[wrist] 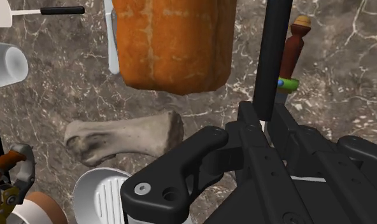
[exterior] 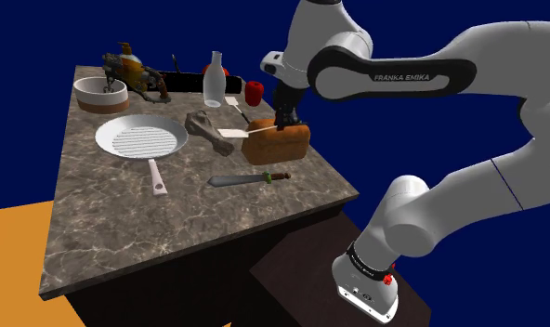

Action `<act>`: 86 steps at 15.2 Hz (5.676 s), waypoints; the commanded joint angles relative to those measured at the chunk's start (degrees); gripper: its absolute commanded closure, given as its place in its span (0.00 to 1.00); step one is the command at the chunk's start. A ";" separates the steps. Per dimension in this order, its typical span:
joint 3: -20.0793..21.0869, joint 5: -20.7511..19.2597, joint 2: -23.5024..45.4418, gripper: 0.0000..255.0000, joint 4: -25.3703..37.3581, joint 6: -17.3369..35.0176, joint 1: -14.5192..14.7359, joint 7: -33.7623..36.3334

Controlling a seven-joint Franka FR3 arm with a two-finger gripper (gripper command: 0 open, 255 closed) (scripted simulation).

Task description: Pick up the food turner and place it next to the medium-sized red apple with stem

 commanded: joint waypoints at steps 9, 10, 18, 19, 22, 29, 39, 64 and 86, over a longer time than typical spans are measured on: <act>-10.13 -2.43 12.36 1.00 9.99 6.03 -4.58 -12.14; -11.05 -2.31 13.79 1.00 11.30 6.51 -4.91 -13.39; -17.69 1.43 26.66 1.00 24.06 9.07 -7.49 -24.10; -18.38 2.26 28.44 1.00 25.97 9.19 -7.89 -25.53; -20.17 5.16 34.07 1.00 32.19 9.17 -9.33 -29.90; -22.19 13.31 48.89 1.00 50.49 6.24 -14.94 -39.65; -21.95 16.27 55.65 1.00 54.56 8.93 -17.85 -42.28; -21.01 17.42 61.18 1.00 43.12 25.61 -18.10 -41.32; -21.75 16.01 57.22 0.00 40.71 24.05 -16.47 -40.18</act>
